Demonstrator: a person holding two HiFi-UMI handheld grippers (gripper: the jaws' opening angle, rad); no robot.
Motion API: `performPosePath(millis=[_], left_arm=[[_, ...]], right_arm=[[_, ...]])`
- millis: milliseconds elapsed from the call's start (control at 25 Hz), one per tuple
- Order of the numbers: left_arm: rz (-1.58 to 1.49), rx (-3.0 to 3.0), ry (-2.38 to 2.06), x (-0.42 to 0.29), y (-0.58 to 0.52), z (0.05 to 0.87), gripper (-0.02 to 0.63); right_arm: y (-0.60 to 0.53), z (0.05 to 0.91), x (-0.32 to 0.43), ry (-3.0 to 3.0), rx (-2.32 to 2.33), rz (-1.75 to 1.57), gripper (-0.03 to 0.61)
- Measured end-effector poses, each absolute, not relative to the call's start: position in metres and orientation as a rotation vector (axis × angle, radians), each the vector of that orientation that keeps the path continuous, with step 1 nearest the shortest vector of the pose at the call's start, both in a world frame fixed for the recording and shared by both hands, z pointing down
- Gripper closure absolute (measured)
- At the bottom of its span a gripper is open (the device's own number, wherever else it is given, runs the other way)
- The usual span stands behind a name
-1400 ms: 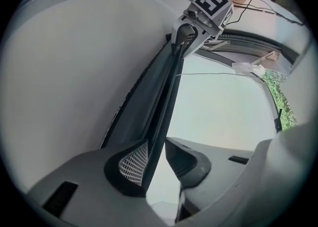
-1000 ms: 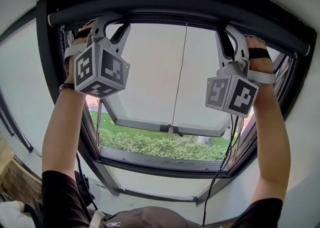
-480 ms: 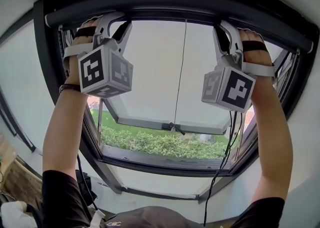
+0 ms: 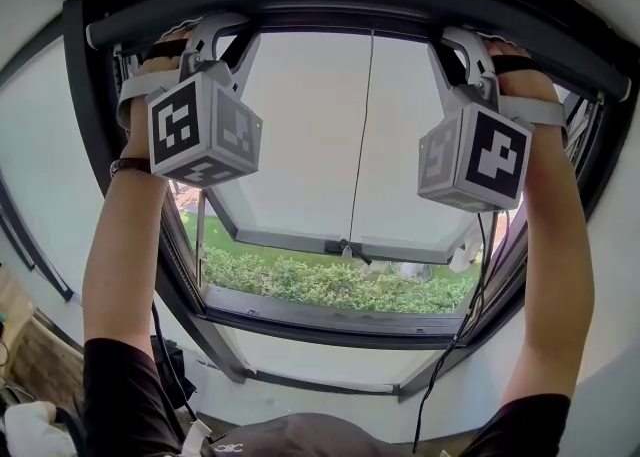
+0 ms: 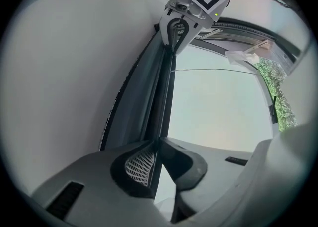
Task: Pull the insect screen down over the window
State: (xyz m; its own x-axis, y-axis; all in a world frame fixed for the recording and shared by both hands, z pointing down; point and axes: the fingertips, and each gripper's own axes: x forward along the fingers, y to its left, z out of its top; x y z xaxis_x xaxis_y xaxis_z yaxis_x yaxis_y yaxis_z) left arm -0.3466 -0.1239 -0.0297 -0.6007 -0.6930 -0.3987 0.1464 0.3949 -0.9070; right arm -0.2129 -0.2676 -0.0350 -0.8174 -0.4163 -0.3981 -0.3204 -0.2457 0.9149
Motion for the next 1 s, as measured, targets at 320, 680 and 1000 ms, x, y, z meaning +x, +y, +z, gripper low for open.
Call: performPosePath(millis=[320,680,1000], left_arm=[[-1.424,-0.434,1.82,-0.345,-0.125,-0.028,0.586],[-1.454,-0.424,1.804,-0.346,-0.123,-0.015,0.588],[-1.568,-0.476,1.795,-0.351,-0.124,0.038,0.589]], right_arm=[[-0.268,-0.034,-0.213,-1.888,0.913,-2.2,0.545],[-0.267,-0.019,-0.213,-1.914,0.84,-2.149,0.548],[-0.267,0.031,-0.216,-1.921,0.709,-2.108,0.552]])
